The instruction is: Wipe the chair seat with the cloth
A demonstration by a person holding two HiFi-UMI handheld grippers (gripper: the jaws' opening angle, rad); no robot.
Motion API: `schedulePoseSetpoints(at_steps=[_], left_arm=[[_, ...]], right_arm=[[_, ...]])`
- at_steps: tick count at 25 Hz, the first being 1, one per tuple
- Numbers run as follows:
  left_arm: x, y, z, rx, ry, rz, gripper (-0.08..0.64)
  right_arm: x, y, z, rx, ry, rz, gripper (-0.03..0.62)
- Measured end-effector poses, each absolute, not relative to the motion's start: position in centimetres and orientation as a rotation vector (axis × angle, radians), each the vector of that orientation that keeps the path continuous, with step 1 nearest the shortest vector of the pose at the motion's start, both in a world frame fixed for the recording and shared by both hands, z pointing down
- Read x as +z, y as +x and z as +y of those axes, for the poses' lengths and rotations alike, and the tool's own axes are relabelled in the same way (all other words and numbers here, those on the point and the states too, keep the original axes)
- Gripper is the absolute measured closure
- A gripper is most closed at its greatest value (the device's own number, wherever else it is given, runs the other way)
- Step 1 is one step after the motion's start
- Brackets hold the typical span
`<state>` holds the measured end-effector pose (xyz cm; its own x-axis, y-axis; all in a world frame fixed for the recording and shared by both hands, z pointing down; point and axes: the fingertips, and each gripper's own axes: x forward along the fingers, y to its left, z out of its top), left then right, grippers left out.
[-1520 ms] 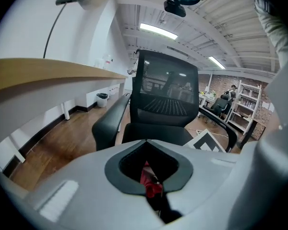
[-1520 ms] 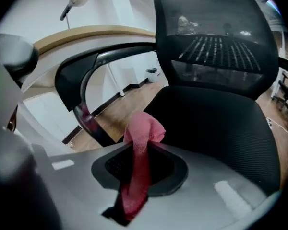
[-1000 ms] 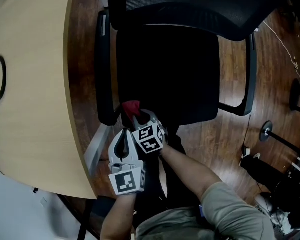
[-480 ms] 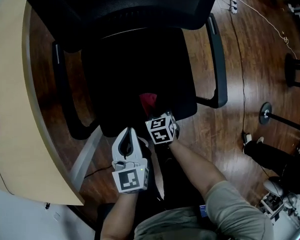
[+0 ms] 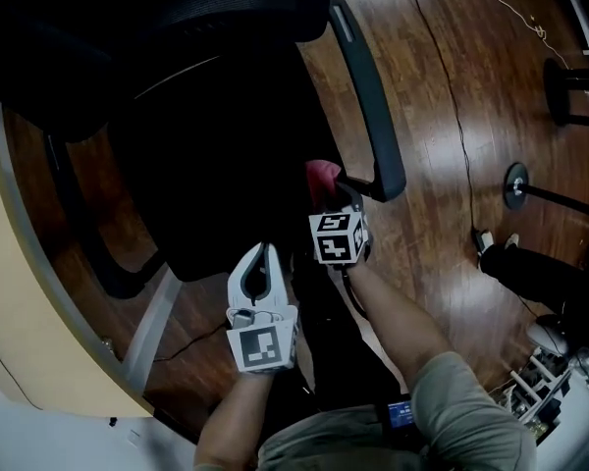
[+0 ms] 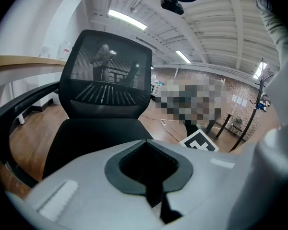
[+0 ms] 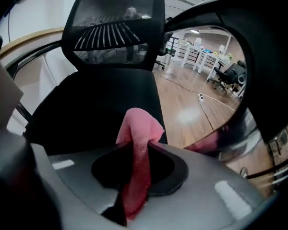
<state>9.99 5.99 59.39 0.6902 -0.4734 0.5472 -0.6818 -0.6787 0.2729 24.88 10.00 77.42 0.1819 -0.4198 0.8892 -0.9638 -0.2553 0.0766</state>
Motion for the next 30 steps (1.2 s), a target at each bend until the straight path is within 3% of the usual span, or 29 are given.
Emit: schedulePoseSetpoints(at_steps=[17, 22, 30], left_arm=[[61.2, 7.9, 4.8, 0.587, 2.33, -1.0, 0.555], [60.9, 2.2, 4.1, 0.615, 2.283, -1.111, 0.555], [62.0, -9.1, 3.5, 0.668, 2.185, -1.313, 0.555]], right_arm=[[76.9, 25.4, 10.5, 1.06, 1.886, -1.277, 0.53], [74.0, 19.2, 7.9, 0.972, 1.804, -1.462, 0.529], [72.1, 2.8, 3.7, 0.817, 1.524, -1.818, 0.529]])
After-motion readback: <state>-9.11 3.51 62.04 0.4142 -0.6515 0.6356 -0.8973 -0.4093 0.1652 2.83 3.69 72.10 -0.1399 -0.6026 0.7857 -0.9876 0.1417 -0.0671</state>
